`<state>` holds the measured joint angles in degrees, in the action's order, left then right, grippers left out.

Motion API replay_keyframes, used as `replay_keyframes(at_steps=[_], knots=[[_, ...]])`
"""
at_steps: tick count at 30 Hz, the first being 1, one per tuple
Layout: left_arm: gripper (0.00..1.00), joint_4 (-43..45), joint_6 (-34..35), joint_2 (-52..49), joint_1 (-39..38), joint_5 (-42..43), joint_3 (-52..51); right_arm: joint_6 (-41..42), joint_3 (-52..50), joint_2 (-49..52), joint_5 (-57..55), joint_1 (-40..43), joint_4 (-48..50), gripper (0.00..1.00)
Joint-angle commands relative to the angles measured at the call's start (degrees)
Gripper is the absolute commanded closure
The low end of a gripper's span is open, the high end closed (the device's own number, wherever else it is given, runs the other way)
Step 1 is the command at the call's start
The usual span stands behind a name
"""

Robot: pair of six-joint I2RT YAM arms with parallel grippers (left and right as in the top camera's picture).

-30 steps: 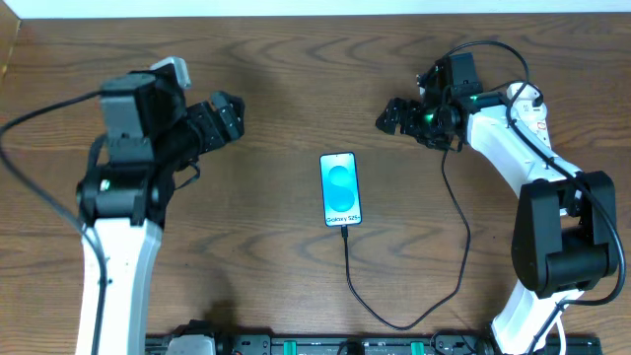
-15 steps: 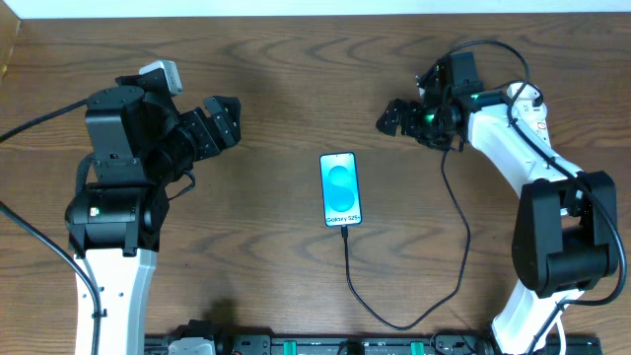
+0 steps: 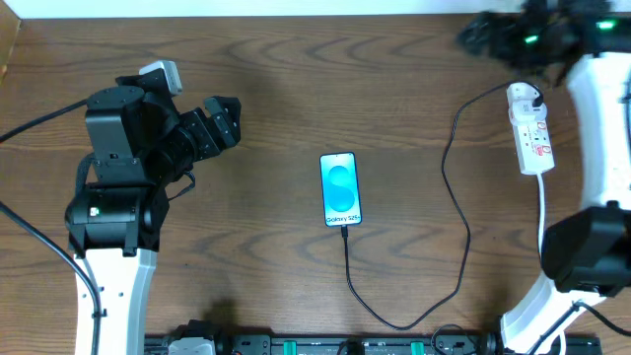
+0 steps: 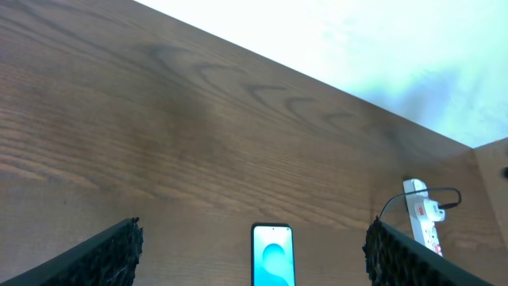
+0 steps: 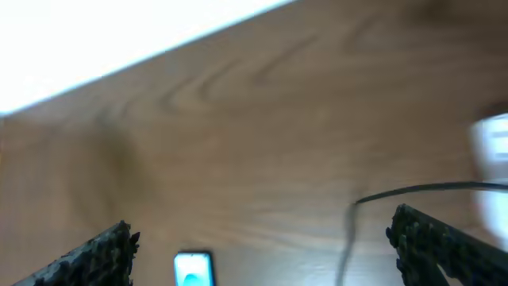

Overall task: Plug charger to phone and switch on socket
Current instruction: 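Move the right gripper to the white power strip's plugged socket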

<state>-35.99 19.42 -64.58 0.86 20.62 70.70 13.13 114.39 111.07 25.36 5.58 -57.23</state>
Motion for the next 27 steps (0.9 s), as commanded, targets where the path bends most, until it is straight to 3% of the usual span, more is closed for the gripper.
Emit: replay_keyframes(at_steps=[1,8,11,17,27], knots=[[0.11,-0.04,-0.98,0.17,0.20,-0.37,0.52,-1.46,2.78,-0.92,-5.14,7.23,-0.52,0.01],[0.11,-0.04,-0.98,0.17,0.20,-0.37,0.52,-1.51,0.11,-0.90,-11.02,16.20,-5.49,0.01],[0.11,-0.04,-0.98,0.17,0.20,-0.37,0.52,-6.45,-2.40,-0.79,-11.28,17.73,-4.85,0.01],[0.11,-0.04,-0.98,0.17,0.20,-0.37,0.52,-20.70,-10.78,-0.66,-6.27,17.70,1.40,0.01],[0.11,-0.04,-0.98,0.17,0.20,-0.37,0.52,-20.92,-22.10,1.14,-0.52,17.64,14.19,0.01]])
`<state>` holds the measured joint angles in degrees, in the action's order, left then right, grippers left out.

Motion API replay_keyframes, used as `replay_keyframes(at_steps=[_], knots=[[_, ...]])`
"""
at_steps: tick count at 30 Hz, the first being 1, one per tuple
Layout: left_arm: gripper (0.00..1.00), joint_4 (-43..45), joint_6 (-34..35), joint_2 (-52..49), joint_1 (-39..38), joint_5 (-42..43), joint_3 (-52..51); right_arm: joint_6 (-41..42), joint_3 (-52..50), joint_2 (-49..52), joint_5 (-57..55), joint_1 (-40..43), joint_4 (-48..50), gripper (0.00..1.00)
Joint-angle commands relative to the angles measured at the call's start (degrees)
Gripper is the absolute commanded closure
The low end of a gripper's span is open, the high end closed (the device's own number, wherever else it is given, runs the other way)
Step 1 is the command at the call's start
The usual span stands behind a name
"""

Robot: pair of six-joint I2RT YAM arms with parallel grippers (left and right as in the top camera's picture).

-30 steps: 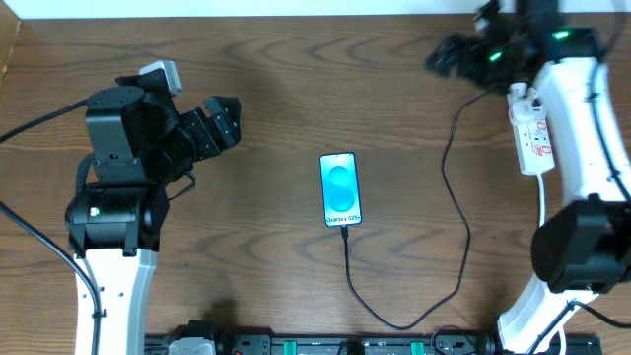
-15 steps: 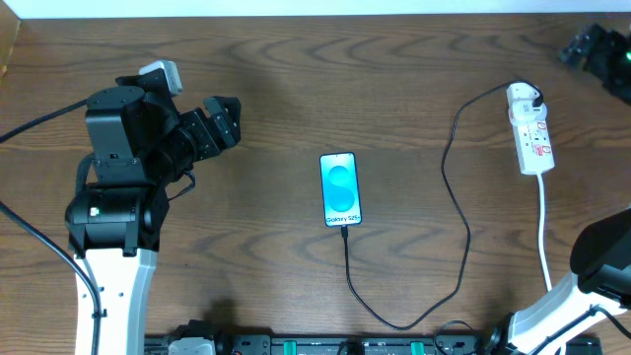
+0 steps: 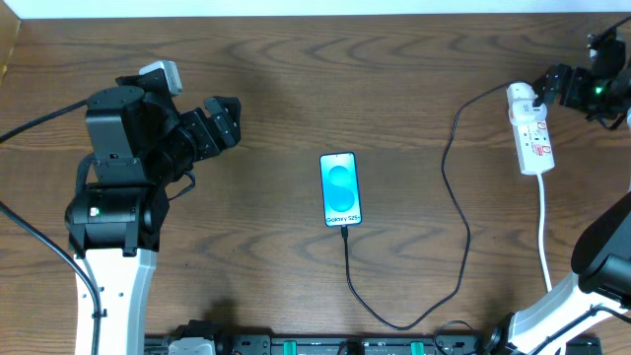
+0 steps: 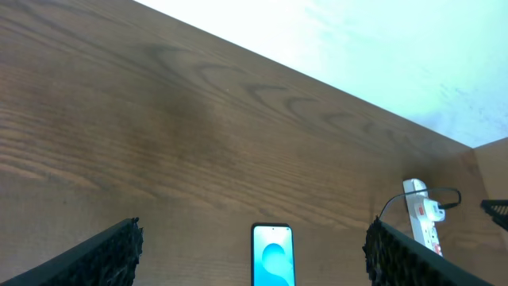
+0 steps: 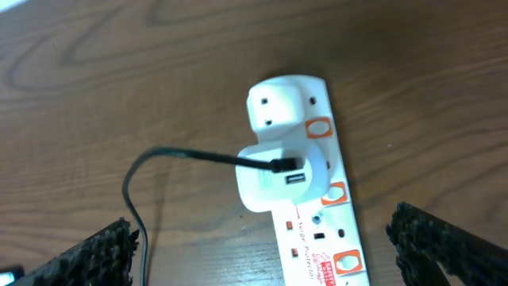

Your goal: Plug charger to phone and switch on socket

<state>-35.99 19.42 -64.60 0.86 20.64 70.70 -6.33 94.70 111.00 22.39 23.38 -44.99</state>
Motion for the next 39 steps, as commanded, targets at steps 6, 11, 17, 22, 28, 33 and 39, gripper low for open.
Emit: replay_keyframes(at_steps=[6,11,17,22,28,33,39], knots=[[0.11,-0.04,-0.98,0.20,0.20,-0.39,0.52,-1.51,-4.59,4.66,3.78,-0.22,3.48,0.01],[0.11,-0.04,-0.98,0.20,0.20,-0.39,0.52,-1.49,-4.94,6.80,3.93,-0.50,3.50,0.01],[0.11,-0.04,-0.98,0.20,0.20,-0.39,0.52,-1.51,-5.68,7.43,3.87,-0.98,4.48,0.01],[0.11,-0.02,-0.98,0.20,0.20,-0.39,0.52,-1.46,-6.43,7.61,3.89,-0.98,6.05,0.01],[0.11,-0.02,-0.98,0.20,0.20,-0.39,0.52,-1.46,-6.43,9.49,3.91,-0.98,6.93,0.01],[0.11,-0.04,-0.98,0.20,0.20,-0.39,0.52,-1.44,-6.43,12.11,3.93,-1.31,6.93,0.01],[0.11,-0.04,-0.98,0.20,0.20,-0.39,0.52,-1.46,-6.43,13.16,6.78,-2.60,6.43,0.01]])
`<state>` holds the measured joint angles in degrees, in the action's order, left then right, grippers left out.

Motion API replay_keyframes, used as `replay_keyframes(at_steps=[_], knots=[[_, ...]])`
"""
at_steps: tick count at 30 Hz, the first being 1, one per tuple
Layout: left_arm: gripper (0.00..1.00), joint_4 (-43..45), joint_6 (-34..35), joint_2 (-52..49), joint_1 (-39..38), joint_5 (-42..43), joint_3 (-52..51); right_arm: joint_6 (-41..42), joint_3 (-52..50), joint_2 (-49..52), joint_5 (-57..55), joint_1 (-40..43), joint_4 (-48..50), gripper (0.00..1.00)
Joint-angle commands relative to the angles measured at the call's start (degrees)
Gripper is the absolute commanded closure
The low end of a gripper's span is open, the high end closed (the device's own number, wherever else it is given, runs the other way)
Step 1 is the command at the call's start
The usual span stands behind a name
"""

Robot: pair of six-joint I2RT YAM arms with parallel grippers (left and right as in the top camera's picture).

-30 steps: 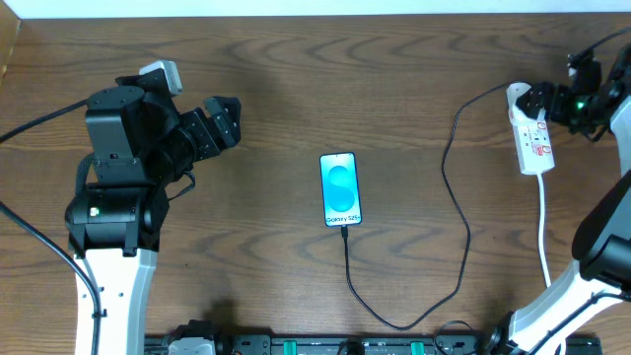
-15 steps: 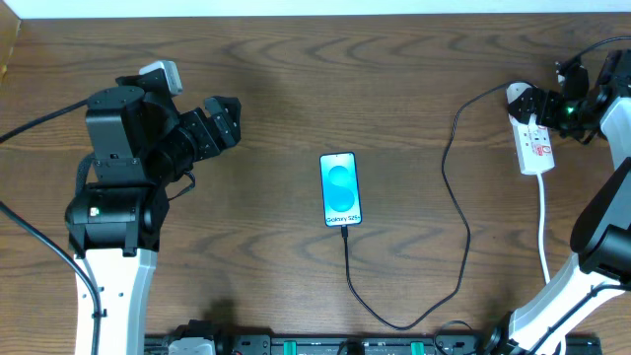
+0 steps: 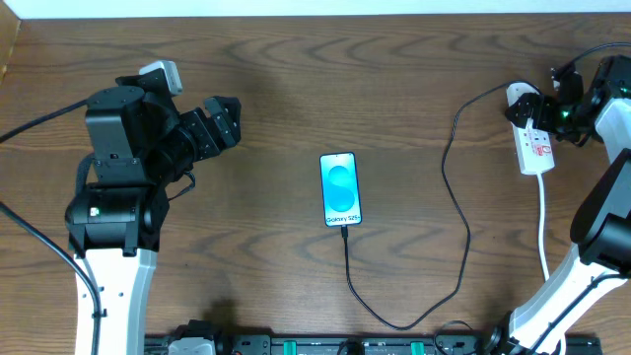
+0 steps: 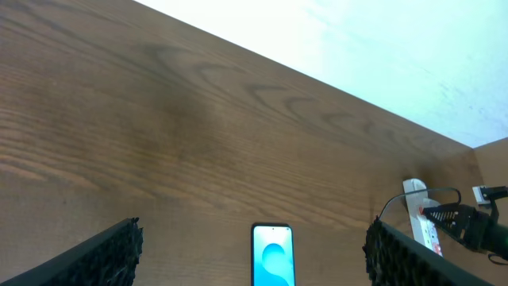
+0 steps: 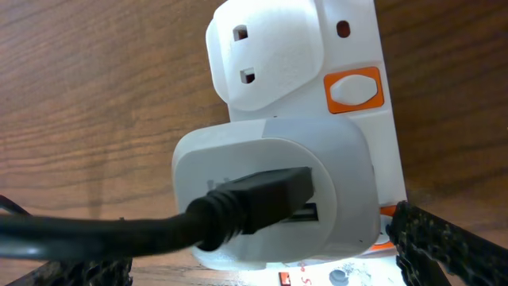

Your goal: Plug charger to phone and switch on socket

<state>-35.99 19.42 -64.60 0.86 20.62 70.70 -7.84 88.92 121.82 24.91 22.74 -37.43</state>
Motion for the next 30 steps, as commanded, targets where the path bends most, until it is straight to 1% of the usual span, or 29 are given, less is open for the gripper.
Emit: replay_keyframes(at_steps=[1,12,16,20,23,26,30], knots=[[0.11,-0.04,-0.98,0.20,0.20,-0.37,0.52,0.04,-0.66,2.34,4.31,-2.16,-1.18,0.01],[0.11,-0.04,-0.98,0.20,0.20,-0.37,0.52,0.00,-0.66,2.34,13.09,-4.02,-1.66,0.01],[0.11,-0.04,-0.98,0.20,0.20,-0.37,0.52,0.00,-0.66,2.34,13.09,-4.04,-2.21,0.01],[0.11,-0.04,-0.98,0.20,0.20,-0.37,0.52,-0.02,-0.66,2.34,10.10,-4.02,-1.99,0.01],[0.10,-0.04,-0.98,0.20,0.20,-0.37,0.50,-0.22,-0.46,2.32,2.51,-3.93,-2.08,0.01],[0.11,-0.04,-0.98,0.20,0.20,-0.37,0.52,-2.58,-0.42,2.32,0.28,-3.80,-2.19,0.01],[0.11,-0.04,-0.98,0.20,0.20,-0.37,0.52,-3.06,-0.44,2.32,0.07,-3.72,-2.51,0.01]])
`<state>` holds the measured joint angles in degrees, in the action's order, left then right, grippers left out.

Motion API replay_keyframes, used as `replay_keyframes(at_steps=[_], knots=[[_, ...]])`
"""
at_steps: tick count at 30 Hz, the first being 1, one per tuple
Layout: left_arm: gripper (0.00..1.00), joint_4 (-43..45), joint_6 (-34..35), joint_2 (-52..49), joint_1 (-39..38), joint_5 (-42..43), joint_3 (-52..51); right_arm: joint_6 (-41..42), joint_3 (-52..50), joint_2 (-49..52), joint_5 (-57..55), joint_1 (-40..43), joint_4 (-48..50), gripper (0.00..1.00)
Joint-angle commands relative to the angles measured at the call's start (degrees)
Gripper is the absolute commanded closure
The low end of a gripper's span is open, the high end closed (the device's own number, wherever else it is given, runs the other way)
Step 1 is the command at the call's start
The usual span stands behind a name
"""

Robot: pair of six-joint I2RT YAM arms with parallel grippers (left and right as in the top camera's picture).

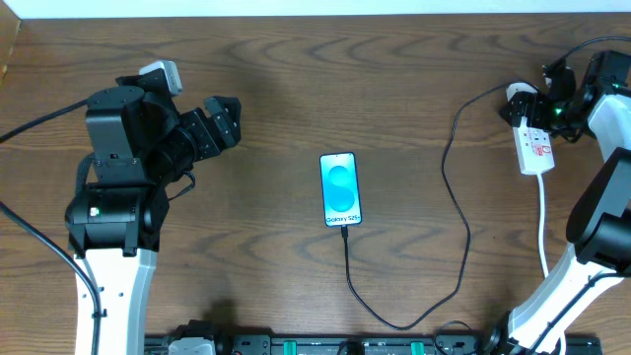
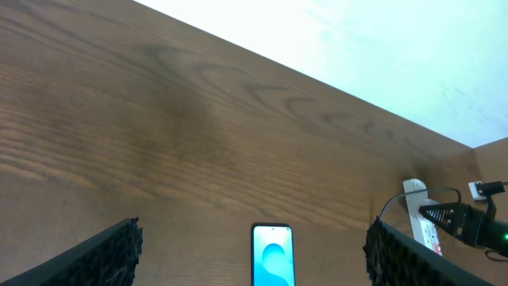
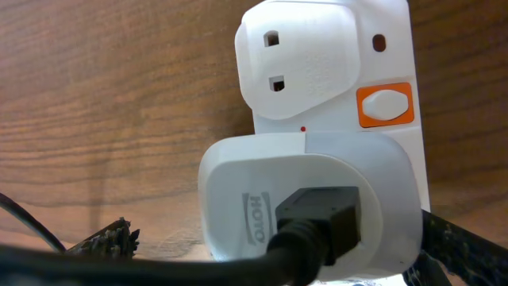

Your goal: Plug charger to phone and switch on socket

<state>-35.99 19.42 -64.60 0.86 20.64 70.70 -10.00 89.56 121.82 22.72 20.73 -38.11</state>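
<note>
The phone (image 1: pixel 340 189) lies face up mid-table, screen lit, with the black charger cable (image 1: pixel 455 212) in its near end. The cable loops to a white charger adapter (image 3: pixel 309 195) seated in the white power strip (image 1: pixel 532 138). An orange switch (image 3: pixel 386 105) sits beside the free socket above the adapter. My right gripper (image 1: pixel 542 99) hovers open close over the strip's far end, its fingers (image 3: pixel 107 238) either side of the adapter. Far to the left, my left gripper (image 1: pixel 223 118) is open and holds nothing; its view shows the phone (image 2: pixel 273 254) and the strip (image 2: pixel 417 214).
The strip's white lead (image 1: pixel 543 222) runs toward the near edge at the right. The table's far edge (image 2: pixel 317 75) lies just beyond the strip. The left arm's base (image 1: pixel 108 222) stands at the left side.
My right gripper has shifted slightly toward the strip's far end and come closer; the adapter fills more of the right wrist view. Phone, cable and left arm are unchanged.
My right gripper was first up near the back edge, away from the strip. Then it was above the strip's far end, then low over the adapter, and now closer still. It stayed open. The cable was in the phone throughout; the left arm did not move.
</note>
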Motion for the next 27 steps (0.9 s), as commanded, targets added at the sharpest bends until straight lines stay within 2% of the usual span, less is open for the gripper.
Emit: replay_keyframes(at_steps=[1,27], knots=[[0.11,-0.04,-0.98,0.20,0.20,-0.39,0.52,-1.40,-1.05,2.29,2.23,-1.68,-1.81,0.01],[0.10,-0.04,-0.98,0.20,0.20,-0.39,0.52,-1.18,2.62,2.27,1.84,-1.31,-3.21,0.01]])
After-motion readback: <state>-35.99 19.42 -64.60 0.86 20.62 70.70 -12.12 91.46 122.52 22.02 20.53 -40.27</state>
